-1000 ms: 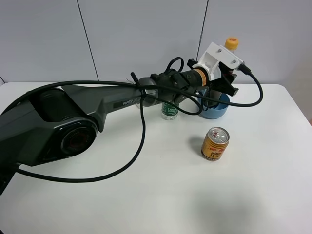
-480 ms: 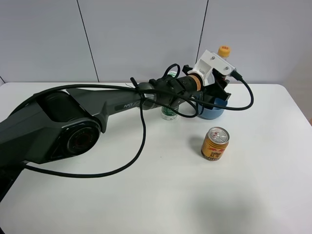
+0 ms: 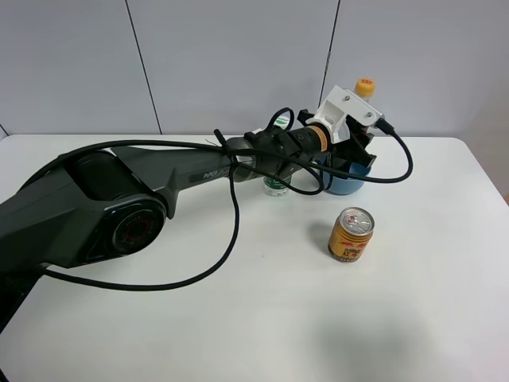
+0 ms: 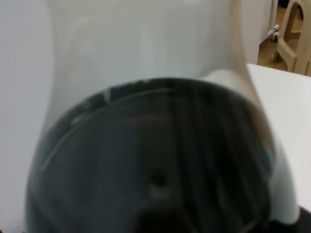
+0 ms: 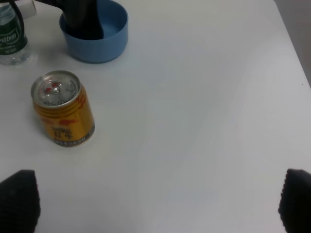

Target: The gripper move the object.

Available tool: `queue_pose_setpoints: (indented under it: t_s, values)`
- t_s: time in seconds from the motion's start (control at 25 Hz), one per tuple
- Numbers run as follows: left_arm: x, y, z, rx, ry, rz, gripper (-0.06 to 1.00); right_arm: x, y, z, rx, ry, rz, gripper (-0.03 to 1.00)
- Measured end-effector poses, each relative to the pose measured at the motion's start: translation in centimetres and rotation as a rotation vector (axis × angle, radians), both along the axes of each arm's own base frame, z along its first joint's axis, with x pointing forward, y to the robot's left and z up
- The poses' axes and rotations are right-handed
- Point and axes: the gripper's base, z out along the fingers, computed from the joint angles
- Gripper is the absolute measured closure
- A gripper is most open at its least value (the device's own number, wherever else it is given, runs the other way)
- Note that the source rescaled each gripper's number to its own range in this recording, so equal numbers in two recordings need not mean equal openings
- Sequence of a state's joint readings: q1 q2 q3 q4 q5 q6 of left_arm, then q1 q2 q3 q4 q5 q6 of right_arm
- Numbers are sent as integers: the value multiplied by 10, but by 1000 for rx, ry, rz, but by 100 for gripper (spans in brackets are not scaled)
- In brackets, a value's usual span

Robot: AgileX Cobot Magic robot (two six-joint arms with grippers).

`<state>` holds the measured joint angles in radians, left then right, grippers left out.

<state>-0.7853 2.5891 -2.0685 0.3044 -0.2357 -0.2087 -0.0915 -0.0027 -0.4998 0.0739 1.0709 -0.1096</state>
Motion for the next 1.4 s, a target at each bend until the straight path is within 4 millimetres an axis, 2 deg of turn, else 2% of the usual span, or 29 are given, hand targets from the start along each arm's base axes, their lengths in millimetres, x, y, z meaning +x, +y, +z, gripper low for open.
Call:
queue_pose_setpoints:
  t_s: [0.16,0.2,0.24,0.36,0.4,0.44,0.56,0.76,0.88,1.04,1.16,1.4]
  values:
    - [0,0,0,-37,43,13,93,0,0,0,0,0,0,-3]
    - [0,0,0,-58,65,19,89,0,0,0,0,0,0,-3]
    - [0,0,1,-85,76,20,78,0,0,0,0,0,0,-3]
    - [1,-2,13,-168,94,20,38,0,0,0,0,0,0,-3]
    - [1,-2,14,-180,101,21,30,0,0,0,0,0,0,-3]
    - [1,-2,15,-183,104,22,26,0,0,0,0,0,0,-3]
    - [1,-2,15,-188,109,24,21,0,0,0,0,0,0,-3]
    - [1,-2,16,-191,115,26,20,0,0,0,0,0,0,-3]
    - [0,-1,27,-195,110,30,20,0,0,0,0,0,0,-3]
    - [-1,3,57,-186,107,50,20,0,0,0,0,0,0,-3]
    - [-5,10,91,-175,111,78,20,0,0,0,0,0,0,-3]
    - [-23,37,181,-155,117,147,20,0,0,0,0,0,0,-3]
